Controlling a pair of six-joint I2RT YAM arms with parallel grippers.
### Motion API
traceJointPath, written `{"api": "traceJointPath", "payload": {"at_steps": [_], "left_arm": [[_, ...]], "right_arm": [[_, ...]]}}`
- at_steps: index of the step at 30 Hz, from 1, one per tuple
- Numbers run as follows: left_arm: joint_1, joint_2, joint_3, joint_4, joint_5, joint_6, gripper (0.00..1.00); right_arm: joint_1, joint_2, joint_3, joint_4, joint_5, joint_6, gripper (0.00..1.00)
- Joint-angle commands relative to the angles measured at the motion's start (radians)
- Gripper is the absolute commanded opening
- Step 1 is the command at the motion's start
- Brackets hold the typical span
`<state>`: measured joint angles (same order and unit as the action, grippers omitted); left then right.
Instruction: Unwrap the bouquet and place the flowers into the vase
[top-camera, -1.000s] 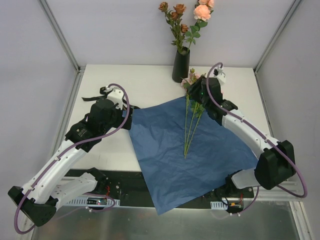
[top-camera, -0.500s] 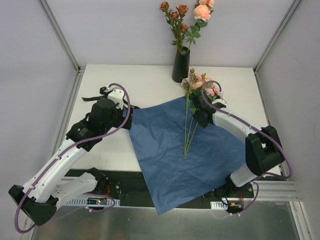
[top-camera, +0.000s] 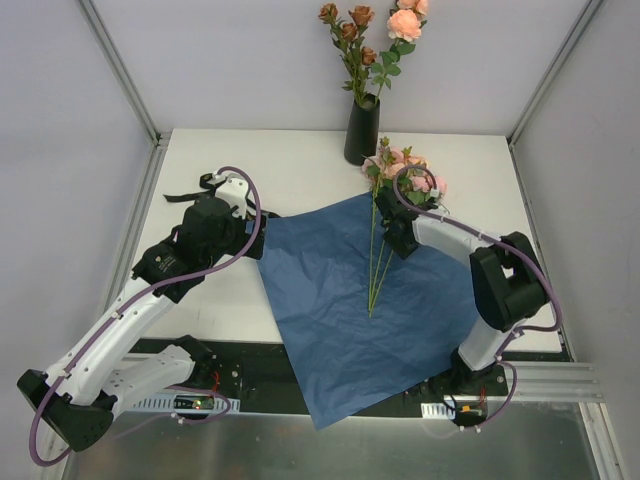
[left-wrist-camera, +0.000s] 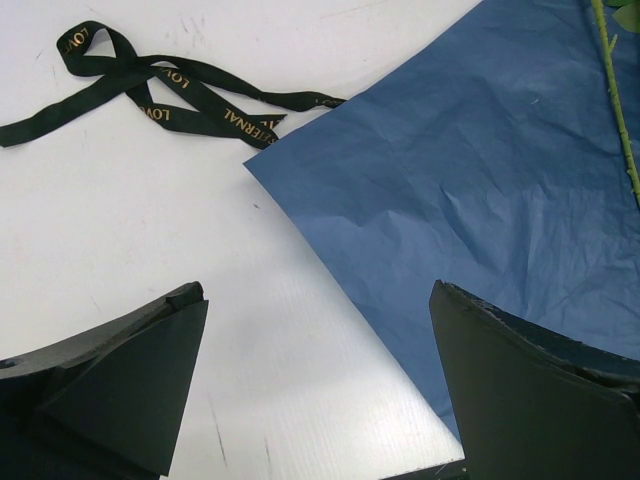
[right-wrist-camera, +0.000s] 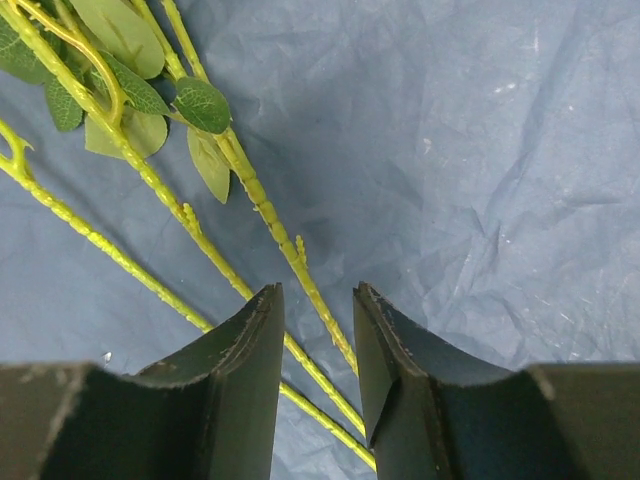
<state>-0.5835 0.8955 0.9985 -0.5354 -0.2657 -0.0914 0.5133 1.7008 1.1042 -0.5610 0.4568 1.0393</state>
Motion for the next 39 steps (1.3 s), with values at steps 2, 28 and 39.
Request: {"api": "traceJointPath", "payload": {"at_steps": [2,28,39], "left_arm": [[-0.009,-0.007,0.003,0.028,0.003,0.012,0.99],[-0.009,0.002,0.002,0.028,-0.004,0.013,0.99],[-0.009,0.0,0.0,0.028,-0.007,0.015,0.99]], "right_arm": [[0.004,0.037,0.04,0.003,0.017,0.024,0.39],[0.004,0.095,0.02,0.078,0.072,-0.027,0.33],[0.004,0.092,0.031,0.061,0.106,-0.048,0.2]]}}
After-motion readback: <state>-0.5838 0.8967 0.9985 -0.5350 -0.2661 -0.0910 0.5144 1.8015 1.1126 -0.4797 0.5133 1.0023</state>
